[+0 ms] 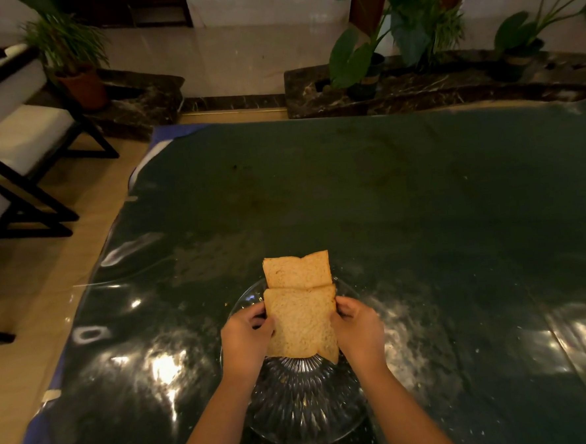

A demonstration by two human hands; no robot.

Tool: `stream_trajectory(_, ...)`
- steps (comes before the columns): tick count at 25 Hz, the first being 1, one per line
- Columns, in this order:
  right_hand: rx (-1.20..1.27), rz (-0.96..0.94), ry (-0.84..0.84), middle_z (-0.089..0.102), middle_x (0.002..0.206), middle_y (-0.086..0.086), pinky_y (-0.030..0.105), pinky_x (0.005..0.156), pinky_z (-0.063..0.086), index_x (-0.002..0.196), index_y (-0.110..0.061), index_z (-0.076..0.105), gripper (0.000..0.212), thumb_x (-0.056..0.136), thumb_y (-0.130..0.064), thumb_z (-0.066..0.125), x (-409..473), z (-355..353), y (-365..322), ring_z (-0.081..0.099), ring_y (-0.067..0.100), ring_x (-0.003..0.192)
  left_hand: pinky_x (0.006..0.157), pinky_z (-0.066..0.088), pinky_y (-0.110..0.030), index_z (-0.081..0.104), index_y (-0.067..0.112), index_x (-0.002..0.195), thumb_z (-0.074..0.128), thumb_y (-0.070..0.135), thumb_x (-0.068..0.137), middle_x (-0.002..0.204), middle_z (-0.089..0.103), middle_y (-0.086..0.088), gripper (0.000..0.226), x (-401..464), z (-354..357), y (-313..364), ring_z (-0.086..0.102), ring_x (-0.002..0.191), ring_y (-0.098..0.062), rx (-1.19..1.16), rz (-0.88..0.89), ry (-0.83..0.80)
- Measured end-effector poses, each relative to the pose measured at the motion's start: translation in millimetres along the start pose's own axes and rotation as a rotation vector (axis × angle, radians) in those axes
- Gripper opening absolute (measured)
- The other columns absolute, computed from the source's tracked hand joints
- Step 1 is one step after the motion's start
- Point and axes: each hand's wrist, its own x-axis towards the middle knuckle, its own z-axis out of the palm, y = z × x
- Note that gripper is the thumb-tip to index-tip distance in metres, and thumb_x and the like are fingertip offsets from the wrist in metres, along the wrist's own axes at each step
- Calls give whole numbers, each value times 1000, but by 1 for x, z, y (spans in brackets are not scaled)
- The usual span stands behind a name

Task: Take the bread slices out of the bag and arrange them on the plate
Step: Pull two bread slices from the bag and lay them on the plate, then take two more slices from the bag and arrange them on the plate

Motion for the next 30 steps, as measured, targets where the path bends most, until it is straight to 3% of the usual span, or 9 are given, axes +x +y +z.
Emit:
stream_trajectory(5,6,37,-62,72,102,2,16,68,45,103,-14,69,25,78,-15,67,0,-15,-9,58,3,76,69,51,-27,65,10,112,70,7,76,105,68,-4,36,-8,-9,10,61,71,-7,87,12,22)
stream_trajectory(10,33,55,-101,70,103,0,25,80,45,110,-16,64,34,77,-22,69,-13,-62,-30,62,12,91,68,42,-8,63,14,113,72,19,77,106,67,-2,37,-35,-13,58,61,82,-10,229,138,-143)
stream_trajectory(12,66,15,-97,70,92,-2,24,79,46,109,-16,65,34,76,-21,70,-22,-91,-42,62,10,85,64,38,-2,63,15,112,72,20,77,104,67,-1,36,-52,-9,87,59,83,-8,255,217,-201)
stream_trajectory(15,87,-90,-57,68,76,-6,16,74,48,104,-18,67,31,73,-20,72,-40,-151,-55,64,6,74,71,38,-12,62,19,113,72,23,77,100,64,6,37,-86,1,138,57,87,-5,297,337,-261)
stream_trajectory(19,97,-199,30,66,75,-8,3,61,45,100,-20,68,28,72,-20,74,-72,-244,-59,60,-1,64,68,37,-6,61,21,115,73,25,76,102,64,5,41,-142,27,203,57,88,-5,339,496,-275)
stream_trajectory(30,146,-387,169,67,81,-5,4,65,46,101,-19,67,27,75,-16,73,-170,-509,28,61,1,72,69,42,-12,60,30,114,71,32,76,91,60,21,39,-361,184,299,59,83,6,274,647,-252)
